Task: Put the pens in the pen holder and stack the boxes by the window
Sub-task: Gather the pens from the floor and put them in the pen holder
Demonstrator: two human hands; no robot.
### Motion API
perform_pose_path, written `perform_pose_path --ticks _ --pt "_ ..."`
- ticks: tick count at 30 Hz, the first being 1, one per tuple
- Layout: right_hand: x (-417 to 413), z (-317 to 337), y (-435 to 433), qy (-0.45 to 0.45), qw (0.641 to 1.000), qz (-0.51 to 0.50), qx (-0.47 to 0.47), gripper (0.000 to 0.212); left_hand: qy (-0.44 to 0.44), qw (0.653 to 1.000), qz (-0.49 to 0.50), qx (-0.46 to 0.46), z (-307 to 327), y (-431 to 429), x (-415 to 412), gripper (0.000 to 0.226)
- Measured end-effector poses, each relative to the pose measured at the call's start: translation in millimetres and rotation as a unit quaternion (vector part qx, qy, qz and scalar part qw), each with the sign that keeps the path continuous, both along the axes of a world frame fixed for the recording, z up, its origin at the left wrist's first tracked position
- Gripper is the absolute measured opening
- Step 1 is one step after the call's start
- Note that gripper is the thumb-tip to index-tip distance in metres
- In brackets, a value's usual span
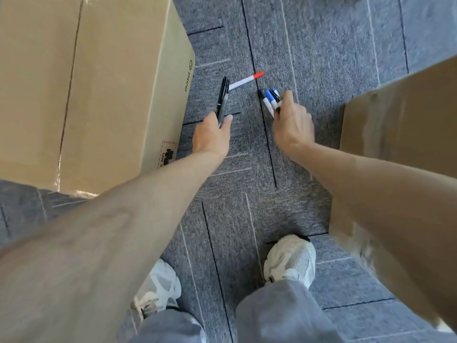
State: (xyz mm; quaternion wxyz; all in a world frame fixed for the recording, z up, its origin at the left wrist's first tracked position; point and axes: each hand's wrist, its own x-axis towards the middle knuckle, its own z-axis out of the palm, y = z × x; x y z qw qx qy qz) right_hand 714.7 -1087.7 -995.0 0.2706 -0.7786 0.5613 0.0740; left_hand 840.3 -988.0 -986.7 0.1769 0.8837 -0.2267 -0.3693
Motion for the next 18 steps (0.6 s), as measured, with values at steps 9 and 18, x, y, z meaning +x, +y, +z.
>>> perform_pose_path --ticks 9,18 --pt "-6 -9 -7 0.021 0.998 0.008 0.065 0.032 -0.16 0.984 -0.074 -0.03 -15 -69 32 0.041" --pt "-31 1 4 -0.031 0.981 -0.152 0.117 0.032 -0.183 0.948 -0.246 0.079 -31 -102 13 0.049"
